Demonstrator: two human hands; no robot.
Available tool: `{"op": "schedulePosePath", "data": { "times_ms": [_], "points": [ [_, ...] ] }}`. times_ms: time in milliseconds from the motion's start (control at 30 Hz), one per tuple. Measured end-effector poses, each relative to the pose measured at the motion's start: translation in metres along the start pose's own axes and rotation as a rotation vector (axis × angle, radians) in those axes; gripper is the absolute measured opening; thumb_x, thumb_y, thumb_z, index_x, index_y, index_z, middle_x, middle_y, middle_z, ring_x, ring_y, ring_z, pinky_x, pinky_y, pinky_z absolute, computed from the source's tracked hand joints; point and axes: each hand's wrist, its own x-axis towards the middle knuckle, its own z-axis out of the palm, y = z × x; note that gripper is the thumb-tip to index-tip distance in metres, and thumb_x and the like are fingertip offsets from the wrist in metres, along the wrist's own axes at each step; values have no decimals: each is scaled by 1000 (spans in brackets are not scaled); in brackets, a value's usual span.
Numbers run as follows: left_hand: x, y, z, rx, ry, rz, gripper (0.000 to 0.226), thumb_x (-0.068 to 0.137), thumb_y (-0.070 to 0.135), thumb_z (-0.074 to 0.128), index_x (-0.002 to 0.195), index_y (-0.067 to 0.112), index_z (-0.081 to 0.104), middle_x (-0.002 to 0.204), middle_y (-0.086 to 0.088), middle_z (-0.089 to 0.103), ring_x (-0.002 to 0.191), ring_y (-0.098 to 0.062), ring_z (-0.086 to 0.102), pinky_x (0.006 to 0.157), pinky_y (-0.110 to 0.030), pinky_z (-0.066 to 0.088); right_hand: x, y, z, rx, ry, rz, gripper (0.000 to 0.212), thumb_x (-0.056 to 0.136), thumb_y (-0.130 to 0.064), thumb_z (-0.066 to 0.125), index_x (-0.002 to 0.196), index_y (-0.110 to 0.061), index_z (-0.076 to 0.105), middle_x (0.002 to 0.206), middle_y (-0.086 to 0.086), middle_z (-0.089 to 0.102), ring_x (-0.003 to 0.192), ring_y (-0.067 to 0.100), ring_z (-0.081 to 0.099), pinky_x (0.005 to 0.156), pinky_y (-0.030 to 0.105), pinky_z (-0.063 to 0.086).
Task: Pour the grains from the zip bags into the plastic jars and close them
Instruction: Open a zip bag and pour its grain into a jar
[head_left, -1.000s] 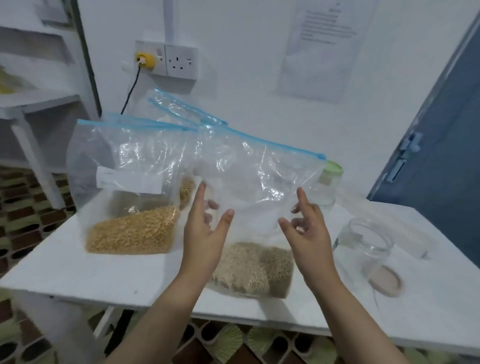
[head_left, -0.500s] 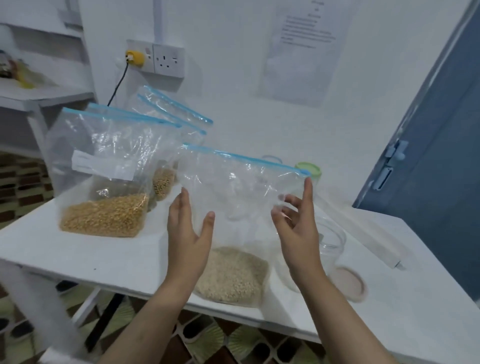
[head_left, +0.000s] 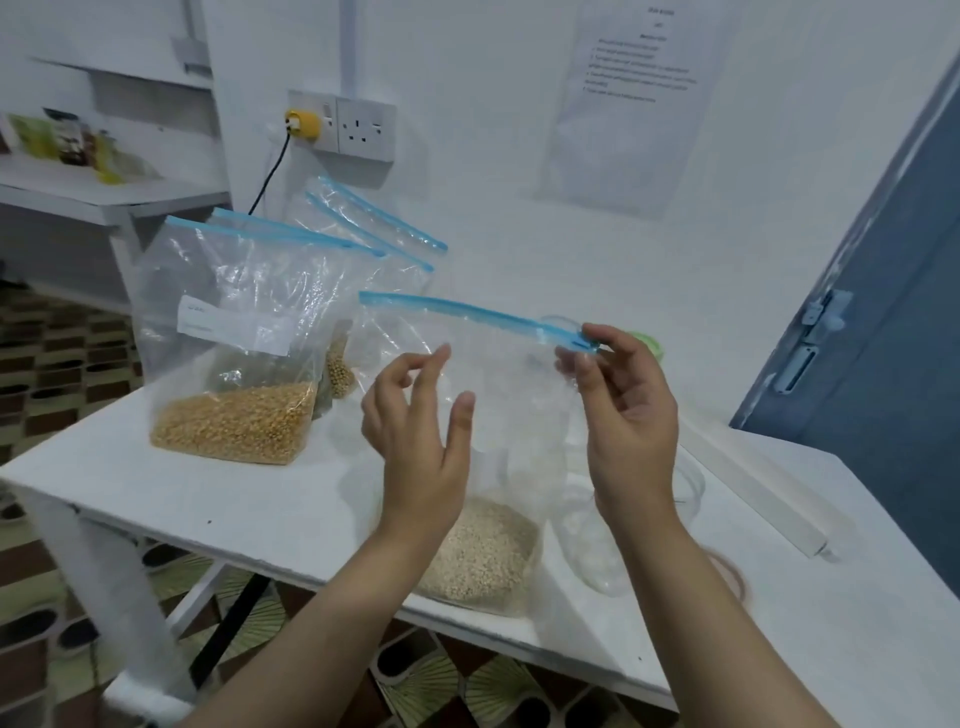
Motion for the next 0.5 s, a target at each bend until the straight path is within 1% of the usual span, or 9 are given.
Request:
{"op": "schedulePosePath", "data": {
  "times_ms": [67, 100, 167, 267, 300, 367, 433, 467, 500],
  "points": [
    [7, 18, 0, -15, -14, 106, 36, 100, 38, 44, 132, 26, 56, 129, 19, 37, 128, -7, 32, 110, -42, 25, -5, -10, 0, 6, -80, -25, 21, 97, -2, 57, 114, -15, 58, 98, 10, 73, 95, 26, 71, 89, 33, 55],
    [11, 28, 0, -26, -28, 152, 33, 100, 36, 45, 128, 25, 59, 130, 17, 44, 128, -12, 36, 109, -44, 28, -7, -13, -1, 4, -110, -34, 20, 97, 0, 57, 110, -14, 58, 95, 10, 74, 93, 26, 72, 88, 34, 56],
    [17, 44, -1, -67, -59, 216, 29, 99, 33, 48, 123, 23, 62, 131, 12, 54, 129, -17, 41, 108, -45, 30, -10, -20, -4, -19, -147, -52, 15, 94, 0, 60, 102, -13, 60, 96, 8, 73, 91, 25, 72, 85, 34, 56],
    [18, 56, -3, -157, -105, 235, 25, 99, 29, 54, 121, 25, 62, 130, 15, 58, 132, -15, 42, 109, -42, 30, -13, -27, -9, -60, -164, -63, 11, 91, -5, 65, 99, -12, 64, 95, -1, 71, 90, 21, 71, 86, 36, 57],
    [18, 59, -3, -177, -117, 236, 22, 98, 29, 55, 119, 27, 62, 128, 17, 60, 132, -14, 42, 109, -40, 29, -12, -29, -10, -71, -165, -75, 11, 91, -5, 65, 100, -12, 64, 95, -4, 70, 92, 20, 69, 86, 36, 57],
    [20, 63, -2, -204, -134, 233, 17, 96, 30, 59, 113, 29, 63, 120, 20, 63, 131, -11, 43, 108, -40, 28, -10, -32, -12, -88, -174, -99, 16, 91, 0, 65, 103, -10, 63, 95, -5, 68, 93, 16, 67, 86, 30, 55],
    [25, 67, -2, -232, -146, 244, 13, 94, 34, 61, 105, 29, 65, 109, 22, 64, 124, -10, 49, 105, -48, 33, -8, -33, -14, -100, -195, -104, 18, 91, 4, 64, 103, -9, 64, 94, -5, 69, 91, 13, 67, 84, 26, 54],
    [28, 69, -2, -256, -159, 254, 10, 92, 35, 62, 101, 30, 64, 104, 25, 63, 118, -10, 52, 101, -52, 36, -8, -33, -15, -99, -198, -100, 17, 91, 5, 63, 102, -9, 65, 92, -4, 69, 89, 14, 68, 83, 27, 54],
    [32, 70, -2, -277, -180, 257, 8, 91, 37, 62, 98, 33, 63, 100, 28, 61, 113, -8, 54, 99, -52, 38, -7, -33, -16, -96, -194, -95, 17, 91, 6, 63, 101, -8, 66, 91, -2, 69, 87, 15, 68, 82, 28, 55]
  ]
}}
